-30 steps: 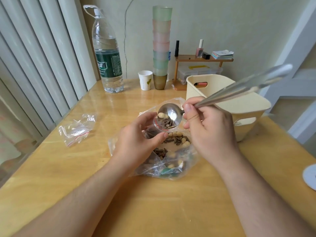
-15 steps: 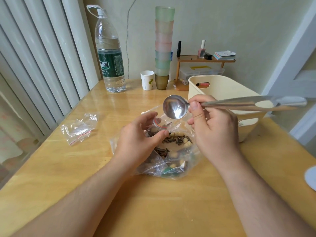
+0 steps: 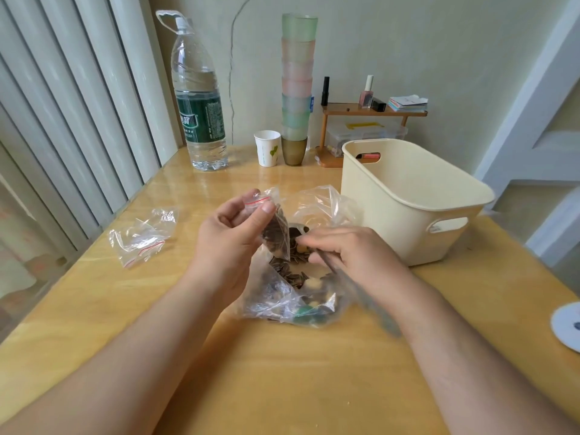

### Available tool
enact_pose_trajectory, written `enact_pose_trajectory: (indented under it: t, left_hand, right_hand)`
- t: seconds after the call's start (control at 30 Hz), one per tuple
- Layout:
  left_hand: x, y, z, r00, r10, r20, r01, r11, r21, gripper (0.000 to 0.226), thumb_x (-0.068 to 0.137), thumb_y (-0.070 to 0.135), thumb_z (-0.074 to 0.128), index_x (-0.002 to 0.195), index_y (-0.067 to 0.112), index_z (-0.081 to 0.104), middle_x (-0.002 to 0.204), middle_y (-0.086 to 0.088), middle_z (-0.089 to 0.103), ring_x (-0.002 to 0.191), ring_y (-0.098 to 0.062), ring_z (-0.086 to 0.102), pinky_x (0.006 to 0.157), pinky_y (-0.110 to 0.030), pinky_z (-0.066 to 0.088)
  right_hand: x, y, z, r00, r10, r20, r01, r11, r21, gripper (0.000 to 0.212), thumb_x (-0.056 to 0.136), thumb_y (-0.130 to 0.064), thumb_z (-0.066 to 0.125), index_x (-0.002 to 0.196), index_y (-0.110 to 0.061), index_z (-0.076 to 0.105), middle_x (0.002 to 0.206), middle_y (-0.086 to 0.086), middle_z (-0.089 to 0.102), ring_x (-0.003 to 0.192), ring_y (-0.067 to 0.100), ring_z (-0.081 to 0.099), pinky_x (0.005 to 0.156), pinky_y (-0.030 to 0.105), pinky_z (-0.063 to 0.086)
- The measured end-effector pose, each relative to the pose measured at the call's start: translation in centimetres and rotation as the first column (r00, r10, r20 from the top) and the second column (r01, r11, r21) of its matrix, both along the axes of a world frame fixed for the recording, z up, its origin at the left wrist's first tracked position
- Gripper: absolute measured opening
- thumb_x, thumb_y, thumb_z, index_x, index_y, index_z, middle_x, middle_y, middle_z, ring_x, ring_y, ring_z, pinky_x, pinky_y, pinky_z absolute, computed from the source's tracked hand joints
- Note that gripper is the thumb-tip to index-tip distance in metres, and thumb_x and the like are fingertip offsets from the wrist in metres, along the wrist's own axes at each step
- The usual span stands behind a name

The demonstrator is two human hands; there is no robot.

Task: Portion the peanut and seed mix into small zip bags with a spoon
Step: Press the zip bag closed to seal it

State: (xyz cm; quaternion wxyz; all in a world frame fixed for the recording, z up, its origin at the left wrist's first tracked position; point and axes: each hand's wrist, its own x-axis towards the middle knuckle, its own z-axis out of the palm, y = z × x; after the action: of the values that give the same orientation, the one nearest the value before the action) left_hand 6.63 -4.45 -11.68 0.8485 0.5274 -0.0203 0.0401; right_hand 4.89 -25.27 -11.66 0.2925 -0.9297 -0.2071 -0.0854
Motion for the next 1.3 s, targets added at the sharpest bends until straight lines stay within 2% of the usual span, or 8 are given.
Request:
enact_pose_trajectory:
  t: [0.2, 0.43, 0.63, 0.83, 0.93, 1.03, 1.2, 1.3]
  left_hand:
    - [-0.1, -0.2, -0.2, 0.999, 0.03, 0.025, -0.032, 0.997, 0.069, 0.054, 0.066, 0.018, 0.085, 0.116, 0.012, 0.066, 0.089, -0.001, 0.08, 0.081, -0.011, 0.073, 0.067, -0.02, 0.054]
    - [-1.5, -0.9, -0.2, 0.983, 0.01, 0.186, -0.063, 0.958, 0.278, 0.05, 0.063, 0.018, 0.095, 0.1, 0.013, 0.061, 0.087, -0.004, 0.072, 0.072, -0.016, 0.062, 0.06, -0.024, 0.057]
    - [-1.8, -1.3, -0.7, 0.928, 0.013, 0.372, -0.232, 0.803, 0.549, 0.043, 0.072, 0.012, 0.092, 0.097, 0.026, 0.06, 0.073, 0.013, 0.059, 0.065, -0.003, 0.051, 0.06, -0.017, 0.044]
    - [-1.6, -0.5, -0.4, 0.966, -0.172, 0.195, 0.065, 0.886, 0.46, 0.071, 0.065, 0.02, 0.099, 0.125, 0.025, 0.062, 0.093, -0.004, 0.064, 0.079, -0.013, 0.066, 0.071, -0.029, 0.06]
    - [-1.6, -0.3, -0.3, 0.935, -0.328, 0.136, 0.245, 0.874, 0.42, 0.053, 0.077, 0.017, 0.091, 0.125, 0.01, 0.069, 0.107, -0.013, 0.077, 0.096, -0.027, 0.076, 0.083, -0.039, 0.063]
    - [-2.1, -0.8, -0.1, 0.93, -0.341, 0.138, 0.271, 0.889, 0.37, 0.031, 0.089, 0.018, 0.073, 0.118, 0.007, 0.075, 0.1, -0.008, 0.08, 0.089, -0.019, 0.076, 0.079, -0.029, 0.059]
    - [-1.8, -1.2, -0.6, 0.949, -0.29, 0.121, 0.24, 0.918, 0.317, 0.023, 0.095, 0.024, 0.074, 0.116, 0.016, 0.078, 0.109, -0.016, 0.077, 0.099, -0.032, 0.07, 0.092, -0.065, 0.056]
    - [-1.8, -1.2, -0.5, 0.949, -0.293, 0.115, 0.256, 0.931, 0.259, 0.038, 0.09, 0.019, 0.071, 0.125, 0.005, 0.07, 0.117, -0.022, 0.075, 0.106, -0.038, 0.072, 0.088, -0.057, 0.062]
  right_hand:
    - [0.0, -0.4, -0.6, 1.0, 0.009, -0.014, -0.011, 0.986, -0.164, 0.056, 0.096, 0.0, 0.055, 0.125, -0.045, 0.072, 0.129, -0.021, 0.07, 0.124, 0.007, 0.058, 0.109, 0.031, 0.046]
    - [-1.5, 1.5, 1.4, 0.992, -0.125, 0.032, 0.101, 0.901, 0.422, 0.017, 0.094, -0.026, 0.073, 0.108, -0.034, 0.079, 0.098, -0.017, 0.073, 0.084, 0.008, 0.065, 0.076, 0.016, 0.051]
    - [-2.0, 2.8, 0.9, 0.996, -0.068, -0.058, 0.089, 0.825, 0.557, 0.011, 0.089, -0.026, 0.08, 0.091, -0.033, 0.073, 0.084, -0.009, 0.075, 0.074, 0.01, 0.071, 0.068, 0.03, 0.058]
    - [-1.8, 2.5, 1.3, 0.996, 0.016, -0.083, 0.052, 0.661, 0.749, 0.013, 0.089, -0.019, 0.082, 0.081, -0.027, 0.076, 0.079, -0.001, 0.074, 0.075, 0.016, 0.07, 0.068, 0.029, 0.057]
    - [-1.5, 2.5, 1.2, 0.998, -0.015, -0.069, 0.065, 0.576, 0.815, 0.007, 0.085, -0.033, 0.082, 0.082, -0.031, 0.076, 0.081, 0.0, 0.074, 0.077, 0.016, 0.069, 0.071, 0.034, 0.055]
    - [-1.6, 2.5, 1.4, 0.997, -0.048, -0.06, 0.076, 0.498, 0.864, 0.005, 0.081, -0.036, 0.078, 0.08, -0.032, 0.076, 0.08, -0.001, 0.074, 0.077, 0.014, 0.068, 0.072, 0.032, 0.056]
    - [-1.6, 2.5, 1.4, 0.988, 0.034, -0.152, 0.111, 0.53, 0.841, 0.019, 0.084, -0.039, 0.079, 0.097, -0.026, 0.073, 0.097, 0.003, 0.074, 0.084, 0.01, 0.069, 0.073, 0.025, 0.053]
    - [-1.7, 2.7, 1.3, 0.97, 0.114, -0.214, 0.124, 0.527, 0.841, 0.02, 0.085, -0.026, 0.078, 0.105, -0.022, 0.072, 0.102, 0.005, 0.076, 0.087, 0.012, 0.073, 0.073, 0.023, 0.057]
